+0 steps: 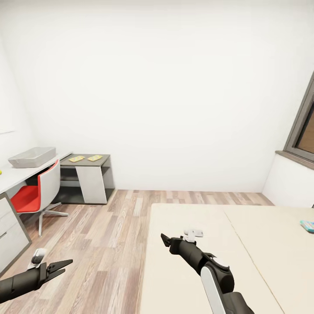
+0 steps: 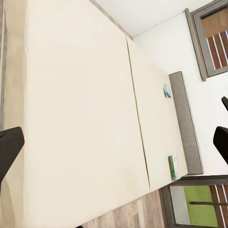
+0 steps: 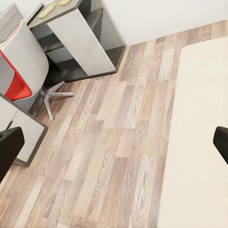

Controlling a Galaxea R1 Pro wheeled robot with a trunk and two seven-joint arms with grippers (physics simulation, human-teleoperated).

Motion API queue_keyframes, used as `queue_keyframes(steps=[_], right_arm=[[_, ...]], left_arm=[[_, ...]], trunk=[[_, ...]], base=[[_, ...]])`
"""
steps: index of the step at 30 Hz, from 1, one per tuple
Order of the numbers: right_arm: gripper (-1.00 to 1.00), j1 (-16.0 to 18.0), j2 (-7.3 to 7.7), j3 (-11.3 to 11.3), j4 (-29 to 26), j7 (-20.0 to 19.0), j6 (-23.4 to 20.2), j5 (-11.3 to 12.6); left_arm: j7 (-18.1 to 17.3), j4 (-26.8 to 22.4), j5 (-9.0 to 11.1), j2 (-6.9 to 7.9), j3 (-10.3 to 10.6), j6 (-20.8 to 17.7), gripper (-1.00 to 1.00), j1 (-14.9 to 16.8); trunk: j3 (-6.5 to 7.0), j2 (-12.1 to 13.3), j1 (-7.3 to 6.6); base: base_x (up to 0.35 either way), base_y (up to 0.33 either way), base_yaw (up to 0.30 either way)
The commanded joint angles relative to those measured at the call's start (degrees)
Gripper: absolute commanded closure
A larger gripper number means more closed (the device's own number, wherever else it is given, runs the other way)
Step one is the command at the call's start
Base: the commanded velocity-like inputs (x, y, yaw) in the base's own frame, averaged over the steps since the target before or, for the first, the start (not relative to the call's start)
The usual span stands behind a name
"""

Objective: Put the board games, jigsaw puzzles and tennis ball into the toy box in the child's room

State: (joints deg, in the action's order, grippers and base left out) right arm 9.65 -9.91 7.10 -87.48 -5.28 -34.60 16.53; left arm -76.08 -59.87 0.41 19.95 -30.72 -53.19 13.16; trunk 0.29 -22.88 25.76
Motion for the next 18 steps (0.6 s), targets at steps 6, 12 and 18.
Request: queue_keyframes(steps=[6, 12, 18], right_arm=[[-1.00, 0.02, -0.03, -0.07, -0.05, -0.17, -0.22, -0.03], [-1.00, 0.10, -0.09, -0.05, 1.89, -0.06, 1.71, 0.01], [-1.00, 0.18, -0.09, -0.14, 3.13, -0.01, 2.34, -0.11]], left_arm=[[-0.13, 0.03, 0.03, 0.00, -0.04, -0.60, -1.00, 0.02], [0.29, 0.10, -0.06, -1.95, 0.38, 1.20, -1.00, 0.37], [0.28, 0.10, -0.23, -3.88, 0.41, 1.80, -1.00, 0.37]], trunk=[[-0.02, -0.04, 0.02], [-0.02, -0.04, 0.02], [-0.02, -0.04, 0.02]], base=[[0.000, 0.000, 0.000], [0.000, 0.000, 0.000], [0.000, 0.000, 0.000]])
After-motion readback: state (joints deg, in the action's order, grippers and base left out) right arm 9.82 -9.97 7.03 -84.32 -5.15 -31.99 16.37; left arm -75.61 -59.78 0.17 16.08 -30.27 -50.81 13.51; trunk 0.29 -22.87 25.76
